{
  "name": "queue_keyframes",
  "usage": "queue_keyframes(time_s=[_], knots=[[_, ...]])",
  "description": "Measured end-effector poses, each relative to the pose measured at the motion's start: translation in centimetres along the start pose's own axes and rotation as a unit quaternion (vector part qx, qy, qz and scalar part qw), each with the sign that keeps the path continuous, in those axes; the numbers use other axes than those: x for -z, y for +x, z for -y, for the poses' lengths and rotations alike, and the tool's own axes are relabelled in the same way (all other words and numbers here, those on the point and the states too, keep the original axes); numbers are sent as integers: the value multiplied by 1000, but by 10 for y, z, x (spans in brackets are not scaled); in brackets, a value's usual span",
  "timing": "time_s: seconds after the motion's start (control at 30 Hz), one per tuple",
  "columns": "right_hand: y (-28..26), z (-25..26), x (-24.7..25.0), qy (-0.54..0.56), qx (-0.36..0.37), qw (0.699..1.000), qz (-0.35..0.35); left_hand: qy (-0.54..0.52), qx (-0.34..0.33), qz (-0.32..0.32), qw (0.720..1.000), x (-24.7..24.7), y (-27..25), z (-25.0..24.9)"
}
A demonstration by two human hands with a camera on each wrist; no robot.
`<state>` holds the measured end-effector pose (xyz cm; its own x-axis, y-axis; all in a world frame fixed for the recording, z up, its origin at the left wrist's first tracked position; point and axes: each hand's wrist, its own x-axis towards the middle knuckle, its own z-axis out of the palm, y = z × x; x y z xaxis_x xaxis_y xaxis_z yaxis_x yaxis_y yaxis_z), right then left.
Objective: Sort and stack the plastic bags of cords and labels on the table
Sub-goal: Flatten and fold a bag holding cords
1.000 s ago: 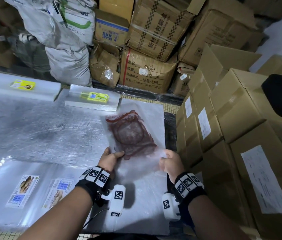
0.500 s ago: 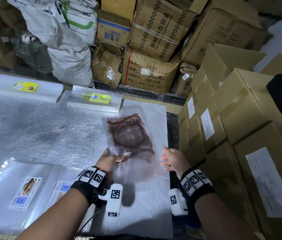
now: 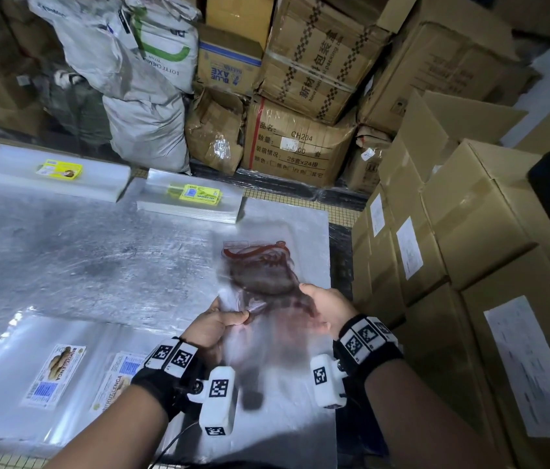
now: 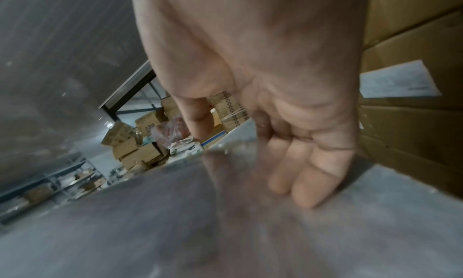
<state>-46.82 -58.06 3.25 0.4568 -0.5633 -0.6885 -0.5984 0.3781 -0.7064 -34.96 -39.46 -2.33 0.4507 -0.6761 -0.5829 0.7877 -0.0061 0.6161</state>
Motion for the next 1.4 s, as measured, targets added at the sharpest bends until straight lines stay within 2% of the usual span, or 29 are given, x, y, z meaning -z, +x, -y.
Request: queue_keyframes(time_s=[0.1,0.2,0.3,0.37,0.43,0.63,0.77,0.9,1.03,1.13,1.23,1.3,1.4], knots=[[-3,0,1,44,-26,998,34,-45,-36,19,998,-8,-6,-3],[1,-6,-3,192,-36,976,94,-55,-47,24,997,-9,-4,-8],[3,-16,-5,250,-23,966,68,-39,-16,29,999,-7,-3,-7],[9,-24,0,215,-1,976,45,10,-5,27,1000,-8,-6,-8],[12,-31,6,130,34,991,25,70,-9,21,997,-7,-9,-9],[15,-44,24,36,79,995,49,112,37,13,993,-16,-23,-15],[16,-50,29,66,39,996,51,159,57,-79,983,-27,-14,-29],[10,-47,28,80,10,996,49,199,36,-99,974,-39,-4,-38],[6,-43,28,10,26,1000,13,198,61,-97,973,-37,0,-38],[4,-39,30,13,45,999,-3,190,0,-88,978,-40,1,-37],[6,-36,32,93,92,991,-4,139,-36,-59,988,-44,-7,-33],[5,-33,33,113,114,987,9,123,-33,-45,991,-39,-9,-28],[4,-38,34,53,91,994,18,100,-2,-25,995,-31,-8,-22]])
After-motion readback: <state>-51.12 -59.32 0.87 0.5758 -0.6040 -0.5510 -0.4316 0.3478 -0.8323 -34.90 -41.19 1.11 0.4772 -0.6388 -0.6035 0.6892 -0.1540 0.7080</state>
